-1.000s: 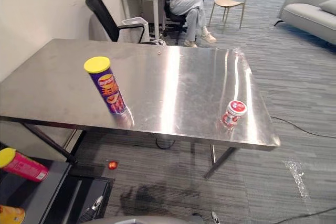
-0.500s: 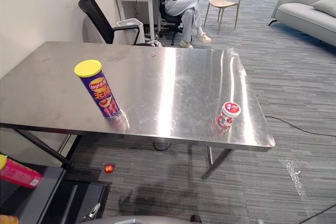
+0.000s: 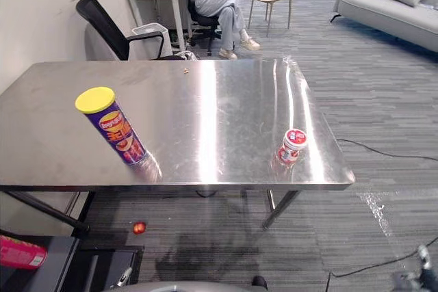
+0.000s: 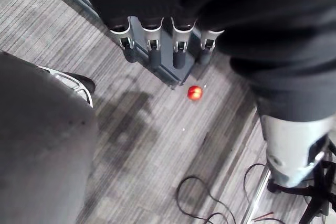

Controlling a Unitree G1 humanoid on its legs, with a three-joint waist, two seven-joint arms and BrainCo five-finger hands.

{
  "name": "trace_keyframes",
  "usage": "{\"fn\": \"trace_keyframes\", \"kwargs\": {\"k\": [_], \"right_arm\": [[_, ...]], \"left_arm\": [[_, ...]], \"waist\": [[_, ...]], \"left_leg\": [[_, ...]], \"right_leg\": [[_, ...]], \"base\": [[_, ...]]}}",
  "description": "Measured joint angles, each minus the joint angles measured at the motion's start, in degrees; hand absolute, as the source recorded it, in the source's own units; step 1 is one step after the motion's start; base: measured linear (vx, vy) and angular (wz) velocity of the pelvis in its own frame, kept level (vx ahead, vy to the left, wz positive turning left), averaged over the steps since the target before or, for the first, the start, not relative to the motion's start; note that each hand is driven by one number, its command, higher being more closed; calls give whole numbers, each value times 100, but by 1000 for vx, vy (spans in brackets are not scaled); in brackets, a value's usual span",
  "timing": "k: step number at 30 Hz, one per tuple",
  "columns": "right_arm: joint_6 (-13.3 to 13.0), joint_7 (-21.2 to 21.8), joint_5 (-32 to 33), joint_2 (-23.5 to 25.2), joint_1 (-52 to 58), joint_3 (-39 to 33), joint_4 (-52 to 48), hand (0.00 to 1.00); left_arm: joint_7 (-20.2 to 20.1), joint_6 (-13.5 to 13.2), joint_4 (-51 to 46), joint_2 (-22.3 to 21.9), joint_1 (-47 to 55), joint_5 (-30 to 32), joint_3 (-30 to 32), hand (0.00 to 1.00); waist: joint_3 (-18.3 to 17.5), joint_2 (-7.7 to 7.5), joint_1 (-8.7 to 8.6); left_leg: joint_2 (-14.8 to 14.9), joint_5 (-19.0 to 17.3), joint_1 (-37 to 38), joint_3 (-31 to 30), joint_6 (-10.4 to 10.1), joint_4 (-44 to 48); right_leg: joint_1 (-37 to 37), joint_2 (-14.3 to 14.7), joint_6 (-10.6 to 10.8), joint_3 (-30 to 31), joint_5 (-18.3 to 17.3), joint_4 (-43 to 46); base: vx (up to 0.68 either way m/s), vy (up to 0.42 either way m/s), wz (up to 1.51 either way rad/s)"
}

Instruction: Put the gum and the chips on the shelf.

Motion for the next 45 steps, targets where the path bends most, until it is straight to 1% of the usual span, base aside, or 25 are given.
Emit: {"fn": "trace_keyframes", "kwargs": {"k": [1,2,3,5,6,7,8,11,13,14,16,24,27,31,34,38,44,45], "right_arm": [[-102,-106,-28,0,73,147,-648,0],[-155,-136,-35,0,89,249,-939,0],[-225,-227,-146,1,146,513,-1528,0],[-342,-272,-432,8,201,941,-2231,0],[-386,-268,-703,25,234,1176,-2576,0],[-394,-245,-801,33,267,1274,-2704,0],[-405,-186,-1094,62,310,1530,-2896,0],[-410,31,-1336,135,344,1856,-2955,0],[-408,281,-1374,161,488,2130,-2997,0],[-408,317,-1376,161,499,2159,-3018,0],[-416,572,-1382,159,578,2370,-3244,0],[-427,1026,-1393,96,694,3115,-3643,0],[-436,1040,-1392,84,692,3273,-3828,0],[-440,1096,-1366,-28,696,3560,-4039,0],[-442,1270,-1360,-42,702,3737,-4244,0],[-548,1296,-1357,-128,699,3929,-4375,0],[-552,1275,-1358,-137,658,4092,-4438,0],[-551,1264,-1361,-136,606,4099,-4424,0]], "left_arm": [[7,-4,-64,-16,14,-16,-28,0],[10,-5,-88,-16,27,-22,-73,0],[10,-8,-128,-17,52,-55,-128,0],[9,-8,-147,-16,65,-56,-189,0],[10,-8,-206,-15,88,-56,-236,0],[8,-10,-236,-15,97,-56,-256,0],[0,-14,-261,-1,109,-59,-352,0],[-32,-14,-265,19,122,-81,-409,0],[-109,-14,-266,73,139,-176,-552,0],[-115,-15,-268,77,146,-183,-561,0],[-162,-15,-281,99,175,-183,-582,0],[-184,-18,-287,259,207,-184,-891,0],[-181,-29,-332,289,205,-235,-954,0],[-178,-61,-330,329,214,-237,-1028,0],[-175,-62,-328,337,217,-238,-1032,0],[-174,-62,-323,352,222,-245,-1073,0],[-168,-61,-323,397,221,-246,-1132,0],[-162,-61,-323,405,219,-245,-1133,0]], "waist": [[0,8,7],[-1,7,6],[1,4,9],[1,4,11],[1,2,14],[2,0,23],[1,-5,40],[2,-6,39],[2,-11,28],[2,-11,30],[11,-17,15],[57,-69,11],[171,-98,16],[196,-120,15],[214,-124,25],[215,-124,23],[294,-151,22],[303,-135,21]], "left_leg": [[2,0,3,17,-1,3],[11,1,2,24,-2,7],[36,3,1,61,-6,8],[67,8,7,88,-14,7],[76,12,6,88,-22,6],[79,14,3,86,-26,4],[83,18,-5,67,-31,1],[81,18,-26,37,-31,-2],[81,19,-109,-44,-29,8],[81,19,-117,-44,-29,8],[82,19,-200,-67,-28,36],[93,16,-283,-298,-26,163],[105,14,-314,-391,-28,205],[108,12,-453,-459,-29,309],[155,8,-509,-517,-37,395],[168,8,-514,-526,-38,401],[164,8,-532,-532,-37,398],[164,8,-534,-534,-38,398]], "right_leg": [[-25,16,0,0,0,0],[-39,26,0,0,0,0],[-60,49,1,2,0,0],[-63,77,1,1,0,-3],[-67,88,2,-4,-1,-10],[-70,92,2,-7,-1,-12],[-67,97,2,-27,-1,-16],[-70,97,2,-50,-1,-22],[-112,95,2,-124,-1,-22],[-123,95,2,-124,-1,-21],[-177,97,2,-135,0,-20],[-175,88,3,-181,0,13],[-180,88,3,-220,0,56],[-273,78,4,-228,-1,88],[-261,104,4,-286,-1,91],[-264,118,4,-290,-1,90],[-274,118,3,-295,1,86],[-275,119,3,-296,1,86]], "base": [[-2,-45,-3],[8,-54,-10],[7,-50,-9],[-2,-70,-7],[-3,-70,-2],[3,-59,4],[5,-40,4],[9,-33,7],[15,-32,14],[20,-37,6],[12,-15,1],[1,-33,4],[-52,-34,7],[-55,-23,4],[-41,-32,6],[-9,-8,0],[0,0,0],[0,0,0]]}}
